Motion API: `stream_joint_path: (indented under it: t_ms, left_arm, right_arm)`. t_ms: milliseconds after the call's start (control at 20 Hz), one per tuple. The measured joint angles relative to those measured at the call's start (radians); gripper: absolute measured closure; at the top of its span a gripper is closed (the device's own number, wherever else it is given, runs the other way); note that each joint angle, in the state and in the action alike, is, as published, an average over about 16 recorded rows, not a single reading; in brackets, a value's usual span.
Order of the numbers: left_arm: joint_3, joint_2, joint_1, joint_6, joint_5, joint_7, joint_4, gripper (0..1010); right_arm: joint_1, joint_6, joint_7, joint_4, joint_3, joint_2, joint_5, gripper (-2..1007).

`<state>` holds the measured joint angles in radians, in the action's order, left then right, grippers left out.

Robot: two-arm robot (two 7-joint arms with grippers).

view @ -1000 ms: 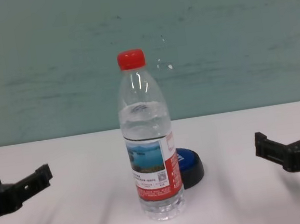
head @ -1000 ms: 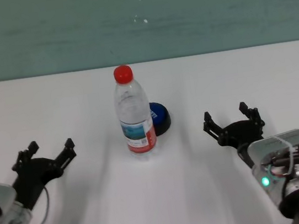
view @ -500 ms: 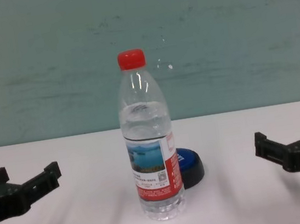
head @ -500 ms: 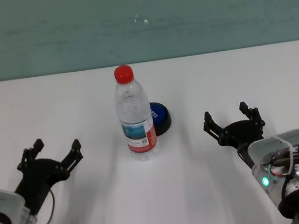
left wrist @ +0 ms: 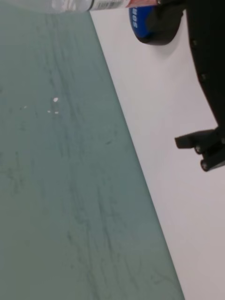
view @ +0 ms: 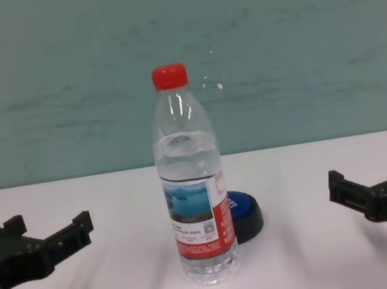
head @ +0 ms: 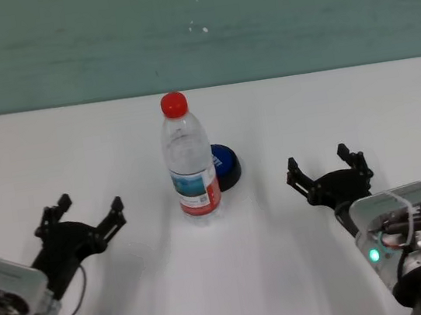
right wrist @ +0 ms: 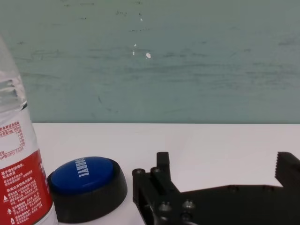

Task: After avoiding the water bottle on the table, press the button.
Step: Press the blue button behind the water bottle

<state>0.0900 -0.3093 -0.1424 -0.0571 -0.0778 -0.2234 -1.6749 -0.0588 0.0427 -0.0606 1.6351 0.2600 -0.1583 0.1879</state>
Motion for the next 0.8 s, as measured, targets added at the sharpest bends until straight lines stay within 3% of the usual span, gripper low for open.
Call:
stream_joint_path:
  t_ms: [800]
  left_arm:
    - [0.011, 0.017, 0.027, 0.026, 0.019, 0.01, 0.026, 10]
  right_arm:
    - [0.0, 0.0, 0.0, 0.0, 0.0, 0.0, 0.0, 1]
